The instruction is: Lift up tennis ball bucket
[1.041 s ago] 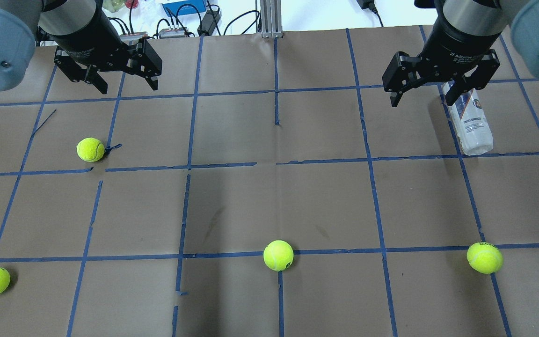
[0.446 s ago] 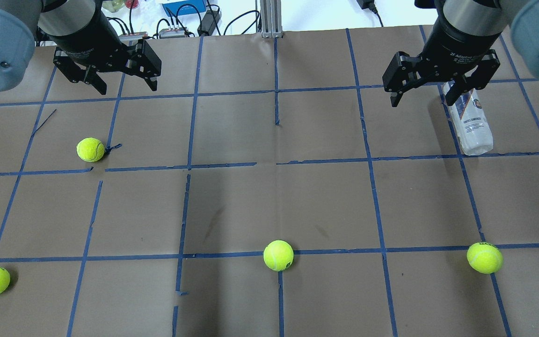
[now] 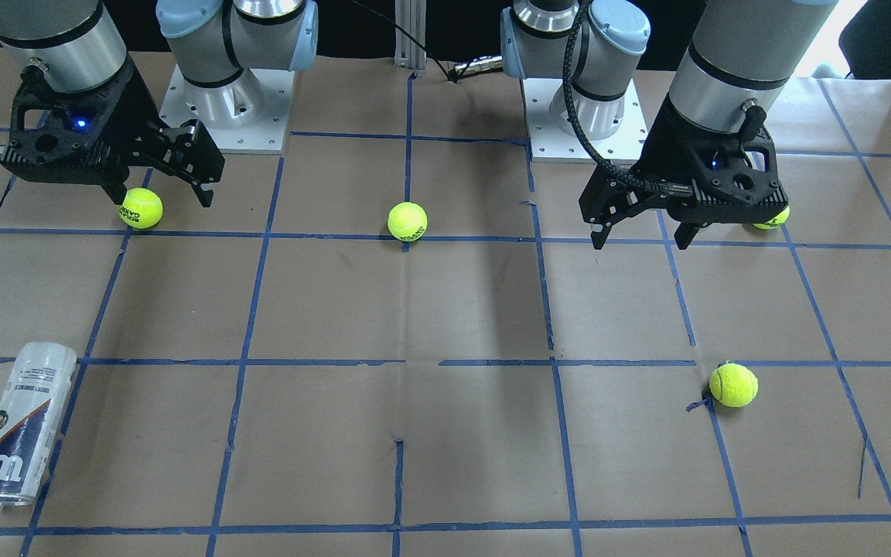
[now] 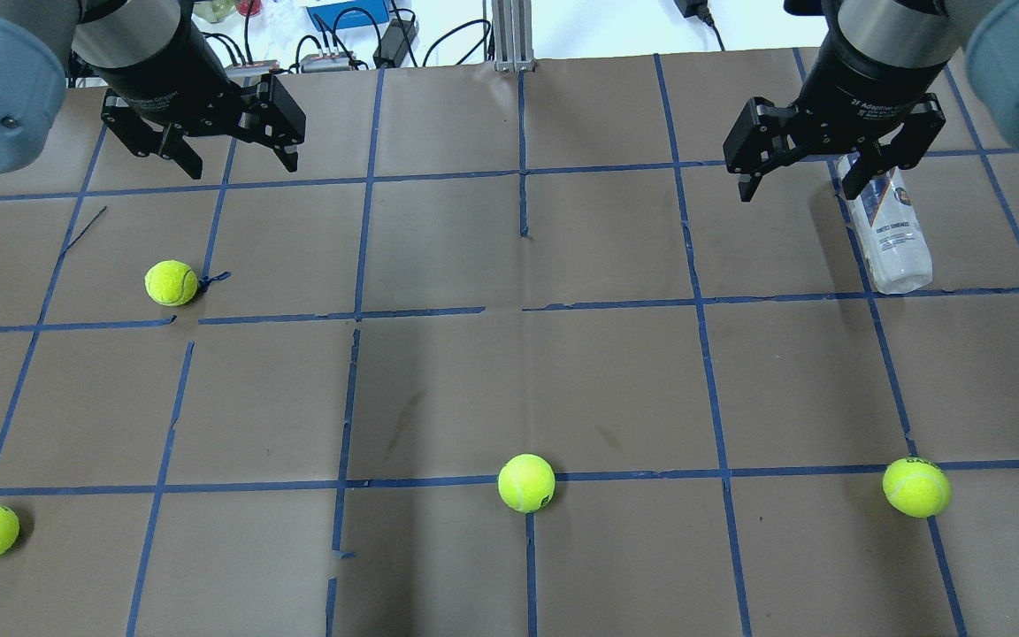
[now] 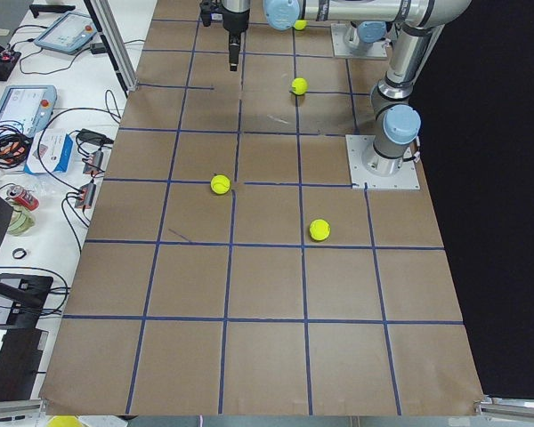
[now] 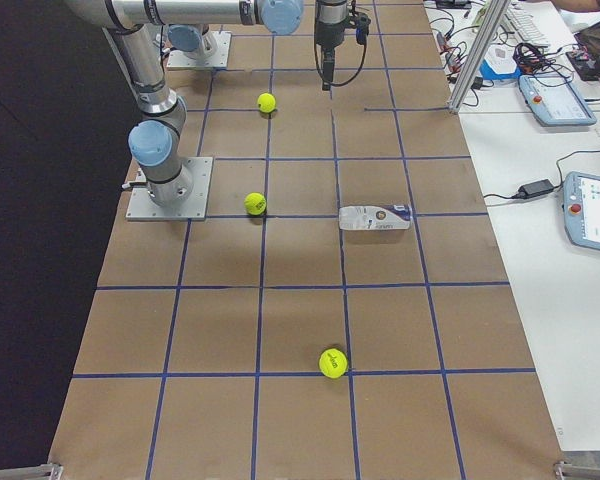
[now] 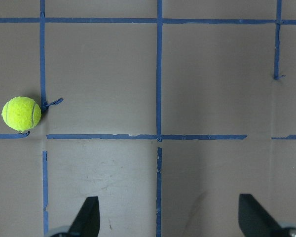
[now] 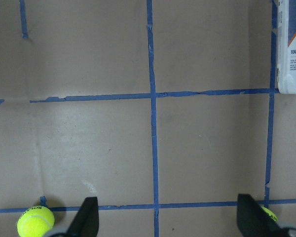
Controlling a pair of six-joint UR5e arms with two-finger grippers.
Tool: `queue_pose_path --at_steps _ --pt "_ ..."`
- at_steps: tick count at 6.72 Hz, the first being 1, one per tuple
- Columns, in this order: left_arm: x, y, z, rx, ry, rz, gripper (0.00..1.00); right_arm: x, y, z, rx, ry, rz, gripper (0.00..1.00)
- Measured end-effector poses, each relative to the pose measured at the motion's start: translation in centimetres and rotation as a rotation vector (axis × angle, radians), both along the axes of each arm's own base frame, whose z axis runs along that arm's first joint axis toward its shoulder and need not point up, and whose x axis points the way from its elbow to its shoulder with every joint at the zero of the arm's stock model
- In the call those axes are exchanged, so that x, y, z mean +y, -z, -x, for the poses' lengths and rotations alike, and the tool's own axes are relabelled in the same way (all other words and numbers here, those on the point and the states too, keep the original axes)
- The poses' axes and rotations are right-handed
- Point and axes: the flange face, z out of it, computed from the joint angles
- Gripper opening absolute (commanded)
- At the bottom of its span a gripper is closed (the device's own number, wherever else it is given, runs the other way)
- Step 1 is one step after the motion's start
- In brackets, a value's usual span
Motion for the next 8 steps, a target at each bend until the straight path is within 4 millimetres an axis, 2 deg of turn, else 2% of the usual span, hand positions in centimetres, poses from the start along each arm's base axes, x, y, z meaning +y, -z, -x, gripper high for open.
queue_pose_path --at_steps 3,5,6,8 --pt "0.0 0.1 0.0 0.0 -0.001 -0.001 1.0 -0.3 -0.1 0.2 -0.001 0.002 0.005 1.0" --pt "0.0 0.0 -0.1 -0.001 -0.001 -0.001 1.0 -1.9 0.8 1.5 0.005 0.015 -0.007 1.0" --pt "0.0 0.0 -0.1 0.0 -0.002 0.0 1.0 -4.0 2.8 3.4 0.005 0.045 -0.041 1.0" --pt "0.0 0.0 -0.1 -0.001 -0.002 0.0 1.0 -10.9 8.5 9.0 0.003 0.088 -0.09 1.0"
